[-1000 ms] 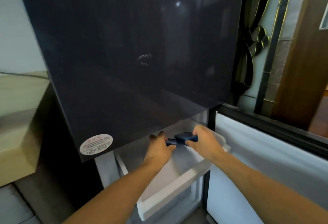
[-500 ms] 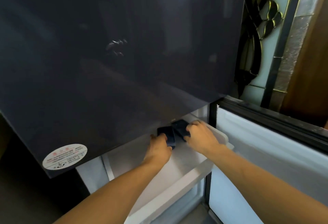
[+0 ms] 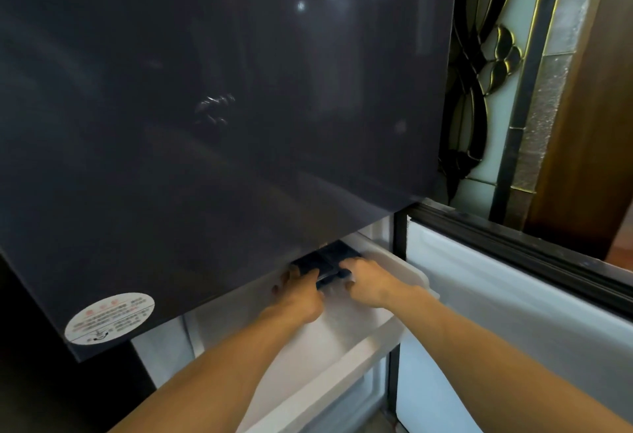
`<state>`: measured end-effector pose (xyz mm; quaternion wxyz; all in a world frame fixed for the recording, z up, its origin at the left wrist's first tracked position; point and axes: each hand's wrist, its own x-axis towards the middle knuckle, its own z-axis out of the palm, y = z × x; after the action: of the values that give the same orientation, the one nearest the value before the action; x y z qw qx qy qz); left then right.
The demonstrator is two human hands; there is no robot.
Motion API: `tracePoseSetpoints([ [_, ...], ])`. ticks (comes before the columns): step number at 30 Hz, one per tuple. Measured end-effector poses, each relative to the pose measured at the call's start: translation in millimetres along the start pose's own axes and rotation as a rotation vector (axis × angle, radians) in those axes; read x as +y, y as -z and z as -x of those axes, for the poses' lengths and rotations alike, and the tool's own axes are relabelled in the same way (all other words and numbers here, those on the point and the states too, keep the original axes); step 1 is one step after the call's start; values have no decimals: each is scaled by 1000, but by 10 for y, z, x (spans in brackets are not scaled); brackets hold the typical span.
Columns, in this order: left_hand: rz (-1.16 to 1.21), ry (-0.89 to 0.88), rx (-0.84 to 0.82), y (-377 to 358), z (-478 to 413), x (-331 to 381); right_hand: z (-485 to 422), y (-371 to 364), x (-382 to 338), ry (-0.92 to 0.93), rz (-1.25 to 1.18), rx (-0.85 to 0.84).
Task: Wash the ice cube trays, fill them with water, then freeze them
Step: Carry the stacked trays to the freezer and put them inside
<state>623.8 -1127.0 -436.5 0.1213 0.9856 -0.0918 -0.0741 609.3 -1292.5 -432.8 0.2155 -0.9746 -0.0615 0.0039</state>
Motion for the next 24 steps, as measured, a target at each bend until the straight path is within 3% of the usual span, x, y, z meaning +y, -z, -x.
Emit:
tracePoseSetpoints([
  [12,136,-180,88,67,626,-117,490,87,-267,6,21,187],
  [18,36,-212,294,459,1327,-477,1054,264,-723,39,14,251],
  [24,169,-288,528,953,2179,-947,1694,597,-1724,232,-27,354],
])
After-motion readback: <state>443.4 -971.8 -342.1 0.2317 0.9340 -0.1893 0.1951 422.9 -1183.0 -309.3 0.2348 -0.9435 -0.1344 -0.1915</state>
